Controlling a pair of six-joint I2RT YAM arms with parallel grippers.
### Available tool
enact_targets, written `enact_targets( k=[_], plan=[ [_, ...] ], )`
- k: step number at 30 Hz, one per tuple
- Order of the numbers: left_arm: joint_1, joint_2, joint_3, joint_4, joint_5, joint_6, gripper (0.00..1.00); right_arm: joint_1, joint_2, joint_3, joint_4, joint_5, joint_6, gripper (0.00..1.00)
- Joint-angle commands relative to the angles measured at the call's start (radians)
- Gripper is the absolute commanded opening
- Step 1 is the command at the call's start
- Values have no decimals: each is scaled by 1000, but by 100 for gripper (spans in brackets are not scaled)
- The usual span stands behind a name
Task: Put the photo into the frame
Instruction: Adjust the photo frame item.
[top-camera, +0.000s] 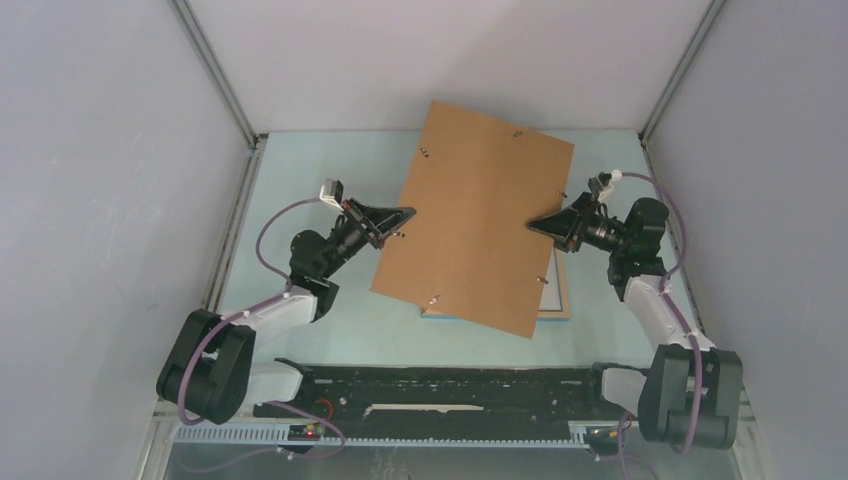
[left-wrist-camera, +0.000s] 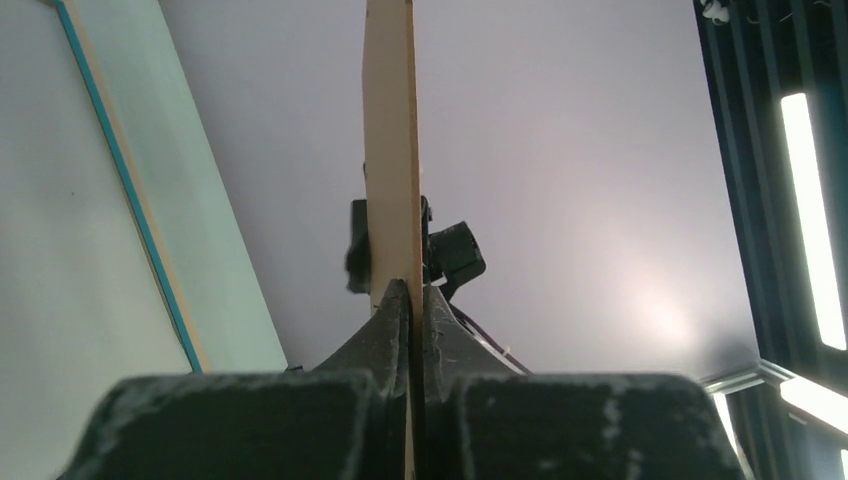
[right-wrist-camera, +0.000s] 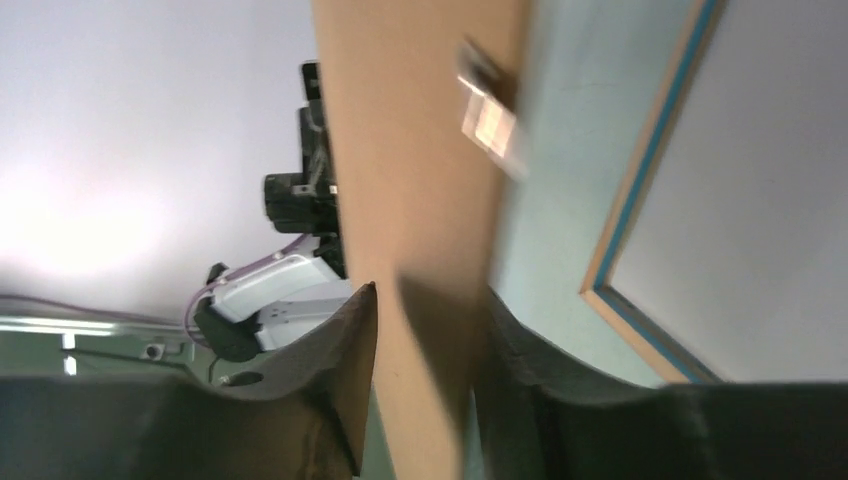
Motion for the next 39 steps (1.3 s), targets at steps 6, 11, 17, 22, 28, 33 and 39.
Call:
enact_targets(
  k=[6,11,17,22,28,33,39],
  plan=[
    [51,-14,29,135,205,-74,35,13,15,19,296,-103,142,0],
    [109,36,75,181,371,-104,61,35,11,20,316,-139,155,0],
    [120,66,128,232,453,-117,55,90,35,31,363,-180,195,0],
    [122,75,152,240,471,-119,35,122,51,50,327,-192,173,0],
    [127,50,123,216,462,-73,2,54,-4,50,99,-111,62,33],
    [130,14,86,179,419,-14,0,-26,-71,50,-37,-11,-10,75],
    [130,4,85,217,410,-58,0,-57,-76,50,179,56,133,82]
  ],
)
